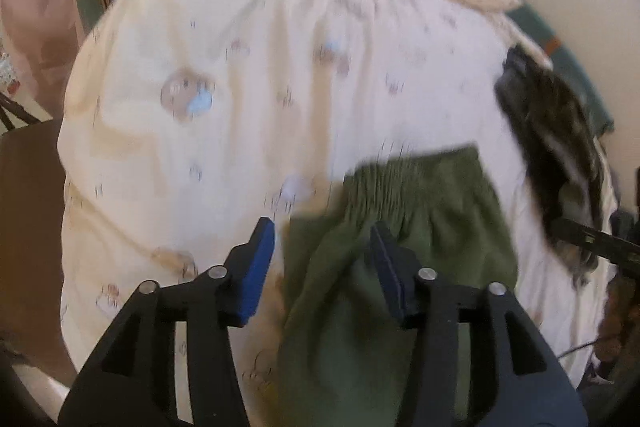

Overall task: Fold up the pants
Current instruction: 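Pinch the green pants waistband with the left tool while the right tool pinches beside it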

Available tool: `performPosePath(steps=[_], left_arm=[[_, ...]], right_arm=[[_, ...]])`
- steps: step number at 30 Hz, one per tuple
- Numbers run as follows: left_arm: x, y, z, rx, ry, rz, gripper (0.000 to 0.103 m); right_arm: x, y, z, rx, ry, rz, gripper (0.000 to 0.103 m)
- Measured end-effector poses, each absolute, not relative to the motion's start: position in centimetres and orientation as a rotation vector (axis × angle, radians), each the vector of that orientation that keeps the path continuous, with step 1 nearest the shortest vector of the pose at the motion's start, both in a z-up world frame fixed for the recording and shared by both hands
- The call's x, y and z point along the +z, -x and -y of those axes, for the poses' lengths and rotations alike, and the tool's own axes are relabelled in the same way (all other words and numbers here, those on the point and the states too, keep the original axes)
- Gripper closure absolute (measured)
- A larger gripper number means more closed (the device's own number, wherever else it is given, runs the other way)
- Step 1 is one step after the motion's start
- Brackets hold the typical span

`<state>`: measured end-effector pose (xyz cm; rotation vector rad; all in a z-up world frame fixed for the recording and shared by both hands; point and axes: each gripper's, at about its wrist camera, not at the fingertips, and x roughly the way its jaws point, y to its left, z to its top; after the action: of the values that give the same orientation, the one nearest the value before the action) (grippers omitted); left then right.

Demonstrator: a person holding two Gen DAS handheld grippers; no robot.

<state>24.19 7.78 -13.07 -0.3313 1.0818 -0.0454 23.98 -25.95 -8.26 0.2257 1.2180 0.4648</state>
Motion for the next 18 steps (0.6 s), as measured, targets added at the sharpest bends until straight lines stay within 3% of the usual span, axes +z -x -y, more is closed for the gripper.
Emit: performPosePath(steps=[1,6,7,8,9,11,12,16,18], left_arm=[[-13.4,-24.8,-7.9,-0.056,0.347,-1.087,0.047],[-16.4,-27.5,-6.9,-0.112,0.370,-1.175,0.047],[-16.9,-27.9,-6.4,-0.135,0.365,-1.185,0.059],[-17.1,-28.2,-6.0,-0.178,0.356,-1.178,0.096],[-16.8,-28.4,-5.6,-0.198,0.320,-1.174,0.096],[-15.5,-28.1,-5.6,-0.207,0.312,-1.134,0.097],[-15.0,-28.2,-5.8,-0.195,0.310,-1.128,0.097],[-15.1,-28.8,-6.9,-0.165,0.340,-1.117,0.097],[-15.9,-28.7,-6.3,-0.131,0.332,-1.134,0.097]], right_arm=[[-9.0,-25.2,25.6,0.479,-0.235,-1.223,0.055],[-14.6,-29.4,23.6,0.510,-0.259,-1.343,0.055],[-15.3,-29.5,23.4,0.530,-0.266,-1.356,0.060],[-15.8,-29.5,23.2,0.546,-0.260,-1.356,0.069],[-15.6,-29.4,22.8,0.574,-0.251,-1.342,0.094],[-14.3,-29.1,22.3,0.604,-0.188,-1.279,0.096],[-13.6,-29.1,22.5,0.621,-0.172,-1.238,0.103],[-15.1,-30.5,23.9,0.532,-0.271,-1.249,0.103],[-16.5,-30.2,22.2,0.474,-0.188,-1.269,0.103]])
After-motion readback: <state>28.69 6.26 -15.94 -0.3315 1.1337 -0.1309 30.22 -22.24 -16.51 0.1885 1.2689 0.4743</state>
